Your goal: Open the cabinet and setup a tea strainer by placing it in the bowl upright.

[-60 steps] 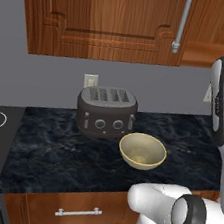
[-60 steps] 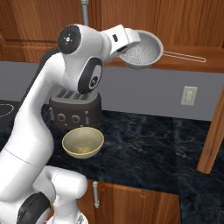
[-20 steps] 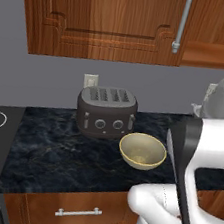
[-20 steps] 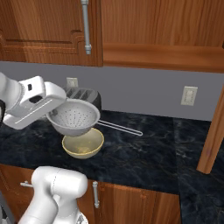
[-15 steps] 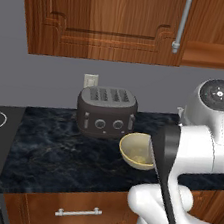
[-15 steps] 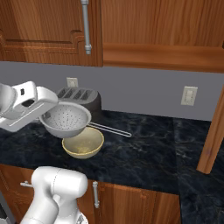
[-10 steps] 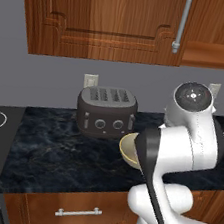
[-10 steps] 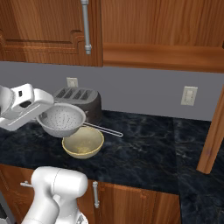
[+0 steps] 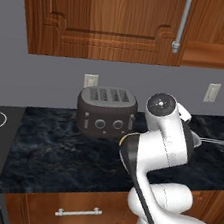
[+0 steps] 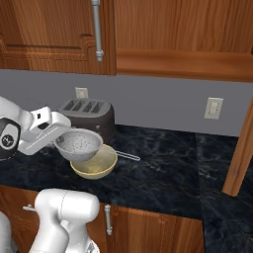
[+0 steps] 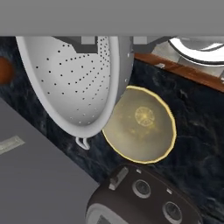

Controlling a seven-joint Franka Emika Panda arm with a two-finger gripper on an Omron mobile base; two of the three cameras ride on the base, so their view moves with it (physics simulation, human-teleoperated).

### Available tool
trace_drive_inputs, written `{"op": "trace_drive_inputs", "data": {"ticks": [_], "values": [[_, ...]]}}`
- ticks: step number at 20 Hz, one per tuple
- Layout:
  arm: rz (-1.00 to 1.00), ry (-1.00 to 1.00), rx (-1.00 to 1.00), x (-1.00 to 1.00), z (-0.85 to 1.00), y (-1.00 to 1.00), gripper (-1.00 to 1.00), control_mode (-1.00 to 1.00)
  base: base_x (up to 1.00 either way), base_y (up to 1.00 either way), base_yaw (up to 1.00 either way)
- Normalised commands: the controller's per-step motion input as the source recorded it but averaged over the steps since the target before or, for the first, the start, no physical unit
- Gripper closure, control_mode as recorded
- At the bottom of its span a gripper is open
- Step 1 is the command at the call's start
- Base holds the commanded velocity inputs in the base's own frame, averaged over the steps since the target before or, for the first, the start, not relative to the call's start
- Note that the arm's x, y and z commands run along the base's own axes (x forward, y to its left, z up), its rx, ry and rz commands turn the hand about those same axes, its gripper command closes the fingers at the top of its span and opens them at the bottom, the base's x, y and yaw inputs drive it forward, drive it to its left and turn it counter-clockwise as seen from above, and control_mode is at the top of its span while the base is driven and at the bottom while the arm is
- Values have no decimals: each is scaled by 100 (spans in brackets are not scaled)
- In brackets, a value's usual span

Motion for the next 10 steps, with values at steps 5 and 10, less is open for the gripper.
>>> {"op": "trace_drive_inputs", "data": {"ticks": [5, 10], "values": [[0, 0, -3, 33, -50, 0, 100, -100, 0, 0, 0], [0, 0, 0, 24, -39, 0, 100, -100, 0, 0, 0]]}}
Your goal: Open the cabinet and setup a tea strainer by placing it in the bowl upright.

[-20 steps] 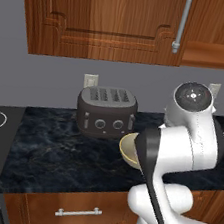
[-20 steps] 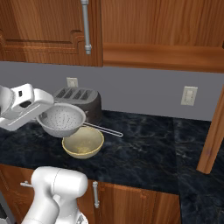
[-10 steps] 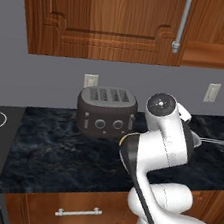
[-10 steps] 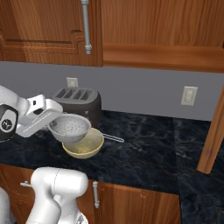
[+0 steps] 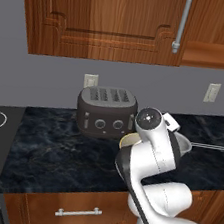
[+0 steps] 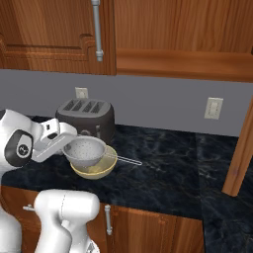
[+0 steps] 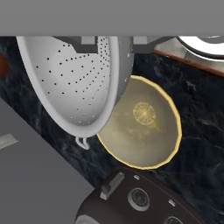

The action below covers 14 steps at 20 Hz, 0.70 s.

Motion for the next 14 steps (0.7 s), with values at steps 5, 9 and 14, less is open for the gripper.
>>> {"op": "trace_drive_inputs", "data": {"ticks": [5, 9, 14], "values": [[0, 0, 0, 20, -29, 1, 100, -100, 0, 0, 0], [0, 0, 0, 17, -13, 3, 100, -100, 0, 0, 0], [0, 6, 0, 20, -5, 8, 100, -100, 0, 0, 0]]}}
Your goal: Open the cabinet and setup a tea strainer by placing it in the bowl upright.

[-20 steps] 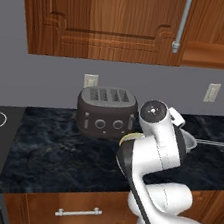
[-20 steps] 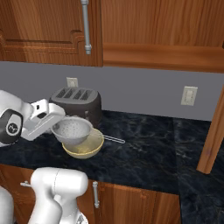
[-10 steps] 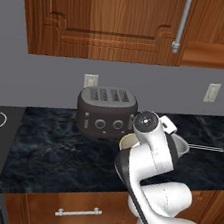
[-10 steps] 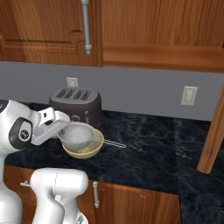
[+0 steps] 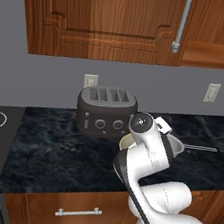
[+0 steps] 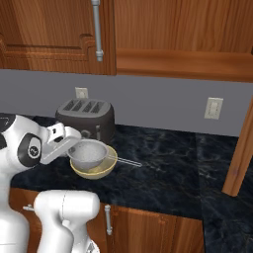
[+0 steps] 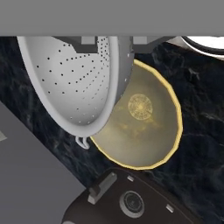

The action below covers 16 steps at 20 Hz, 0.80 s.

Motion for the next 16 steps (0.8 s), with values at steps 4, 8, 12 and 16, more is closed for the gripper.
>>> {"op": "trace_drive_inputs", "data": {"ticks": [4, 8, 12, 16], "values": [[0, 0, 0, 20, -16, 7, 100, -100, 0, 0, 0], [0, -9, 0, 21, -32, 14, 100, -100, 0, 0, 0], [0, -5, 0, 23, -30, 21, 100, -100, 0, 0, 0], [0, -1, 0, 22, -21, 13, 100, -100, 0, 0, 0]]}}
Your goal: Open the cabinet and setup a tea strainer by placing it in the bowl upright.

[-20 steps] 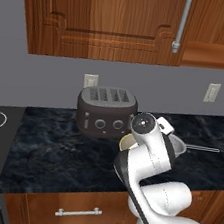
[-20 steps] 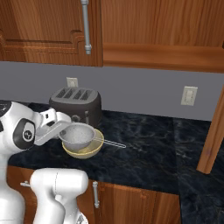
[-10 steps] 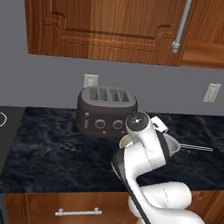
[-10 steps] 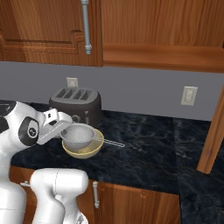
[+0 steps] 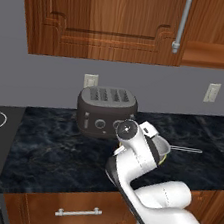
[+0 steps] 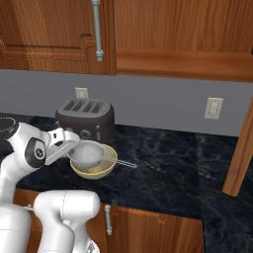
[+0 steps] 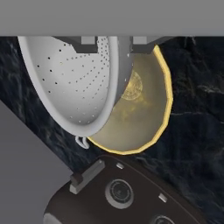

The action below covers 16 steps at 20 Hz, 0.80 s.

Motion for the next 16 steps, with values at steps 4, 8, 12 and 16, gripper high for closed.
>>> {"op": "trace_drive_inputs", "data": {"ticks": [4, 8, 12, 16], "values": [[0, 0, 0, 18, -14, 0, 100, -100, 0, 0, 0], [0, -2, 0, 12, -16, 0, 100, -100, 0, 0, 0], [0, 0, 0, 14, -12, 0, 100, -100, 0, 0, 0], [0, 0, 0, 5, -15, 4, 100, -100, 0, 0, 0]]}}
